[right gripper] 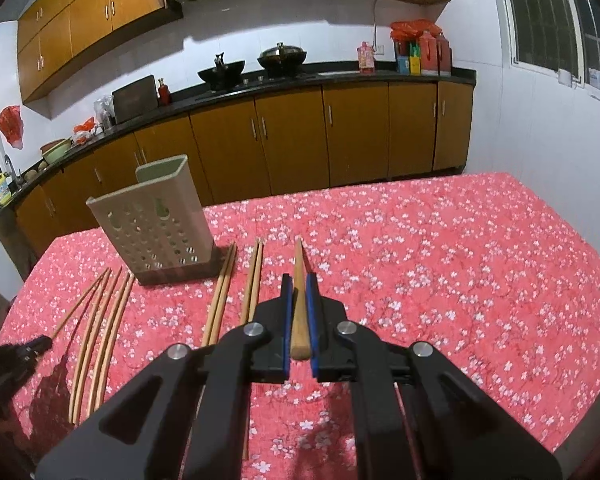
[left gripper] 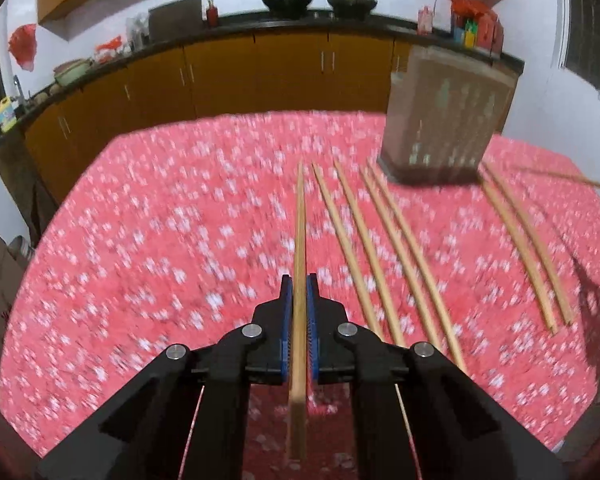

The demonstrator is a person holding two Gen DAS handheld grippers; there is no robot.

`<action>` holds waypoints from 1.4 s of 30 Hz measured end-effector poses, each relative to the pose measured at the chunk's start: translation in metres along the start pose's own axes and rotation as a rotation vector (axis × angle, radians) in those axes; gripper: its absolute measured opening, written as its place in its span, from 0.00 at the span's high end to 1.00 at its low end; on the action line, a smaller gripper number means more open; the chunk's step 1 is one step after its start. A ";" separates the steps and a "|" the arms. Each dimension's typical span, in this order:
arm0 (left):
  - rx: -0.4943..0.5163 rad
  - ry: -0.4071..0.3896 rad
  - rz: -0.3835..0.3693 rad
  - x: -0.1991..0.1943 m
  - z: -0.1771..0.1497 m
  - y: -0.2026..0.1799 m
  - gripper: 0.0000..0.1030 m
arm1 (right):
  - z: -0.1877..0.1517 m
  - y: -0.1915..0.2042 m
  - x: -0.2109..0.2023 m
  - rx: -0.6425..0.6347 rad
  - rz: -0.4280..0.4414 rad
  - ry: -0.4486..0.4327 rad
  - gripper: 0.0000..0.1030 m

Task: Organize utensils
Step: 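Lift the held chopstick with the left tool while the right tool lifts its chopstick, then tilt the left tool's chopstick upright while the right tool turns its chopstick upright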

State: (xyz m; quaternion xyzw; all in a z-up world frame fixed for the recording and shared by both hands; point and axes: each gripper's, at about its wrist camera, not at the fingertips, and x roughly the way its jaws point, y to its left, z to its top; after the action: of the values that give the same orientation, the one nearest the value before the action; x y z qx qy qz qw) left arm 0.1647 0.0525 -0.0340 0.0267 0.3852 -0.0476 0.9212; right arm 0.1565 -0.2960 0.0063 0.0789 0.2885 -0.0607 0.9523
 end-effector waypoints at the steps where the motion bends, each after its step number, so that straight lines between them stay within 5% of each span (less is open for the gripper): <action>1: -0.004 -0.014 -0.001 -0.004 0.004 0.001 0.93 | 0.002 0.000 -0.002 -0.001 0.000 -0.008 0.92; 15: -0.060 -0.277 0.003 -0.067 0.085 0.016 0.94 | 0.046 -0.003 -0.030 -0.020 -0.007 -0.147 0.92; 20: -0.038 -0.209 -0.041 -0.048 0.061 0.013 0.92 | 0.045 0.000 -0.033 -0.029 -0.003 -0.158 0.92; 24: -0.022 -0.107 -0.057 -0.021 0.023 0.007 0.73 | 0.040 0.002 -0.035 -0.034 0.004 -0.156 0.92; 28: 0.006 -0.016 -0.048 0.003 -0.009 -0.006 0.71 | 0.039 0.003 -0.036 -0.026 0.019 -0.148 0.92; 36: 0.024 0.065 0.000 0.027 -0.038 -0.012 0.72 | 0.038 0.003 -0.040 -0.022 0.021 -0.154 0.92; 39: 0.039 0.059 -0.001 0.027 -0.039 -0.016 0.90 | 0.038 0.002 -0.041 -0.019 0.021 -0.156 0.92; 42: 0.034 0.073 -0.013 0.028 -0.036 -0.015 0.93 | 0.038 0.002 -0.042 -0.017 0.021 -0.159 0.92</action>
State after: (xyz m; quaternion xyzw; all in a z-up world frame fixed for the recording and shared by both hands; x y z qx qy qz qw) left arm 0.1571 0.0386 -0.0796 0.0415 0.4178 -0.0588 0.9057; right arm 0.1431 -0.2979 0.0615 0.0687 0.2115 -0.0544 0.9734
